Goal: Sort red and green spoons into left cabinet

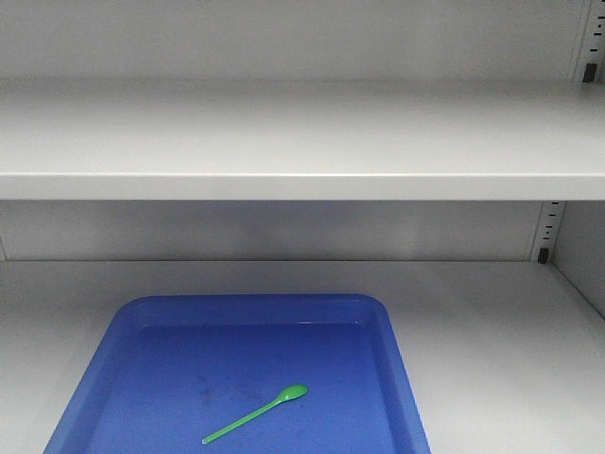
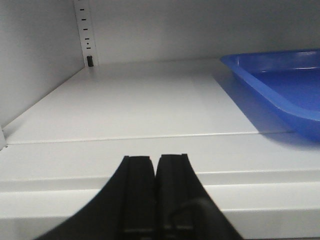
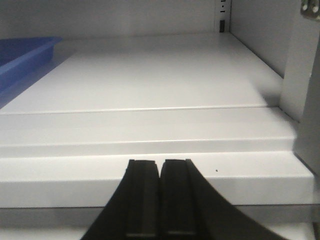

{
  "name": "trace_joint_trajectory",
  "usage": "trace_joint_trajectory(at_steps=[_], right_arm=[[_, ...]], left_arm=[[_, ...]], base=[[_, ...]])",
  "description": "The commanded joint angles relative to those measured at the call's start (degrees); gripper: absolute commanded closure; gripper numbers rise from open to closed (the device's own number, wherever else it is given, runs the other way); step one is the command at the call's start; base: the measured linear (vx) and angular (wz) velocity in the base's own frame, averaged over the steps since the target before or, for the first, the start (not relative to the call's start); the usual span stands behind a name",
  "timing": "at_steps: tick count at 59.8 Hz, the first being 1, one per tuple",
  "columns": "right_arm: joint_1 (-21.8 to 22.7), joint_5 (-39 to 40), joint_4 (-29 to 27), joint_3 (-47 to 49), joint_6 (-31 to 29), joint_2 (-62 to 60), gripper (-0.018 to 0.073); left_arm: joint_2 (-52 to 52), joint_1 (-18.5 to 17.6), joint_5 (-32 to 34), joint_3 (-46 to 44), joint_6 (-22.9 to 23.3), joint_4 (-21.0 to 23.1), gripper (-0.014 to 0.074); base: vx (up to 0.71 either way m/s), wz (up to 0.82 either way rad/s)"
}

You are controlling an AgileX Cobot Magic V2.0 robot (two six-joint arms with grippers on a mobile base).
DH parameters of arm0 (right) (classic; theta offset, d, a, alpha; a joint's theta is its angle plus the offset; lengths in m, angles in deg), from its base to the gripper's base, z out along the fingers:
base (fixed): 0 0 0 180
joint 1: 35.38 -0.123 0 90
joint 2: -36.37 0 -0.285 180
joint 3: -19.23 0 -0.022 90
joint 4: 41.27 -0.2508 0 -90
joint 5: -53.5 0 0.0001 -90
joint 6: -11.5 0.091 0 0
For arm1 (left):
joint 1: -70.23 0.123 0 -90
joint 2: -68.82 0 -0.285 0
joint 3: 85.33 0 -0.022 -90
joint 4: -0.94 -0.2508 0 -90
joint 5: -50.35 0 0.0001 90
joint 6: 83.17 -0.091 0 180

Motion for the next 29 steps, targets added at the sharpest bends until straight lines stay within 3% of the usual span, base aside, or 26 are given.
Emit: trace_joint_trajectory(at_steps=[1, 29], right_arm=[[0.23, 4.24, 0.07, -0.38, -0.23, -0.76, 0.0561], [0.23, 4.31, 0.07, -0.38, -0.29, -0.76, 0.0561]], left_arm=[[-1.11, -0.01, 4.59, 0.98, 0.33, 0.59, 0.0597], [-1.11, -0.01, 4.59, 0.98, 0.33, 0.59, 0.0597]], base=[[0.0, 0.0], [0.0, 0.0]])
